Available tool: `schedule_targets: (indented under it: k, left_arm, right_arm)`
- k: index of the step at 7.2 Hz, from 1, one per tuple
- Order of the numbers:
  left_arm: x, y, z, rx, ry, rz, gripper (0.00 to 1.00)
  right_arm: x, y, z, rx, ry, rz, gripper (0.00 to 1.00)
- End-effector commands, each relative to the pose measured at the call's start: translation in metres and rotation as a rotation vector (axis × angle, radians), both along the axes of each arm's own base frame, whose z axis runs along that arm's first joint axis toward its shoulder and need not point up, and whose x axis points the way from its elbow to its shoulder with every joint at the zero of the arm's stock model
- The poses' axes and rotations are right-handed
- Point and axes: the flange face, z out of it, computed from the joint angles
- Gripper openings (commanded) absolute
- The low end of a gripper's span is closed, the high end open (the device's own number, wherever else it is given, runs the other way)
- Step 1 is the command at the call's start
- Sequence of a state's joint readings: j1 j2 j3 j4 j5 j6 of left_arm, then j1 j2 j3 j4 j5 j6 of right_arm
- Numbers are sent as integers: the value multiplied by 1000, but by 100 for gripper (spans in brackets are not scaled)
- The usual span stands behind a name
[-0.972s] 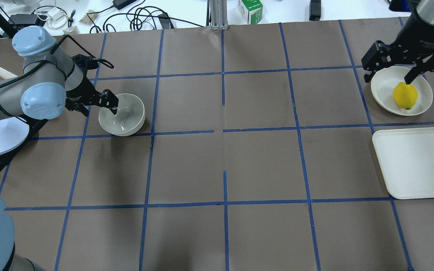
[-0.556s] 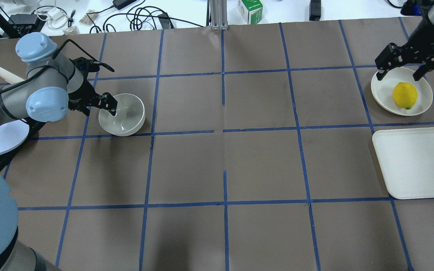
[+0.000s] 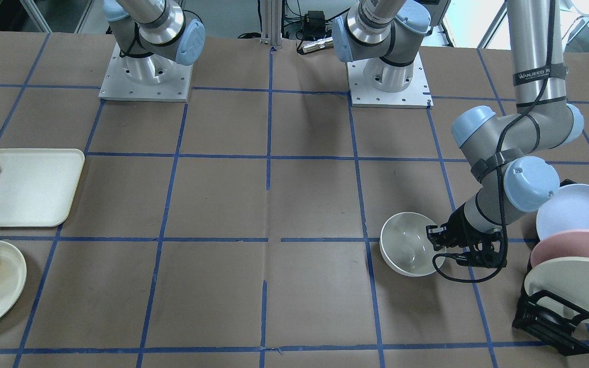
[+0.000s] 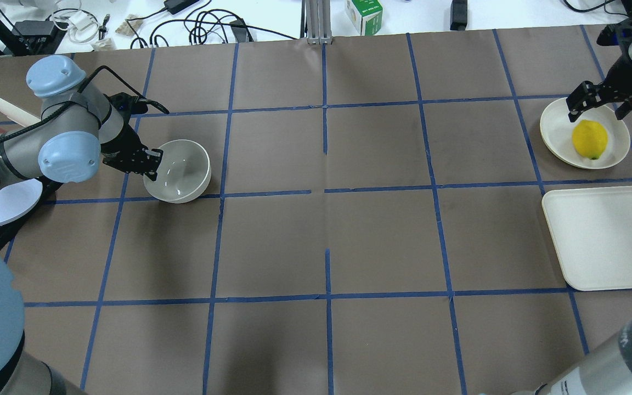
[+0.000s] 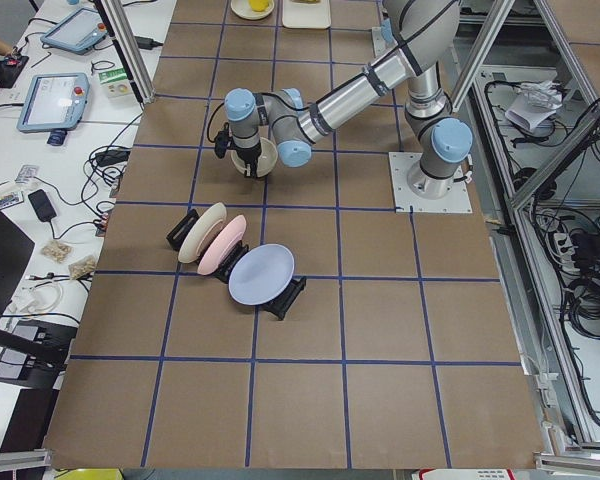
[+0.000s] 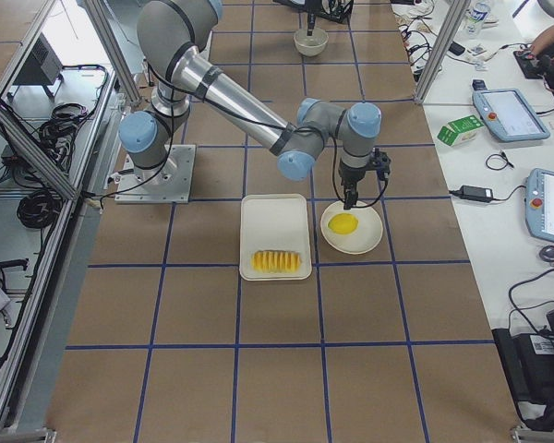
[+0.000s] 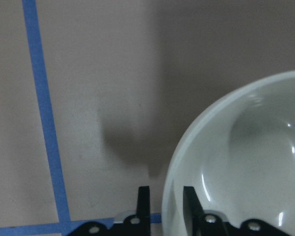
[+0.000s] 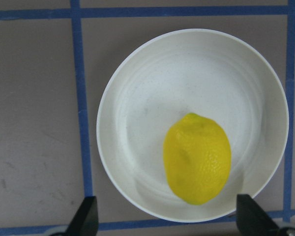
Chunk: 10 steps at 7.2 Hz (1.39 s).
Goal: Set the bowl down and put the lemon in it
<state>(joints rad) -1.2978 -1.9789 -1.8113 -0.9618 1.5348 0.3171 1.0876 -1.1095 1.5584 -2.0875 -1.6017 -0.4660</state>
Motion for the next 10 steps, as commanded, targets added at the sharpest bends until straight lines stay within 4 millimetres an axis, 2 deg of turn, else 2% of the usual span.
schedule_targets:
  k: [1,2,3,5,6,7,8,9,10]
  left_arm:
    - [-15,-1,26,-31,9,9,0]
    - [-44,-3,48,-65,71,70,0]
    - [-92,-1,62,-82,107,89,0]
    - [-201,15,55,-53,153,132,0]
    - [-243,16,60,-124,188,149,0]
    - [-279,30,47,-109,193,133,0]
    - [-304,40,30,-76,181,134,0]
    - [-307,38,16,-69,176,128,0]
    - [-310,39,7,-55,170,120,0]
  right_arm:
    - [-16,-6,-27,-2,8,31,100]
    - [-25,-7,-39,-9,9,20,100]
    - [-31,-8,-52,6,0,13,100]
    - [-32,-11,-70,25,-11,6,100]
    - [-33,-11,-78,35,-15,8,100]
    - [-34,-12,-81,31,-18,11,97]
    - [-34,-11,-83,33,-19,8,55]
    - [-34,-9,-79,43,-17,2,4]
    - [-35,-8,-75,45,-14,-2,0]
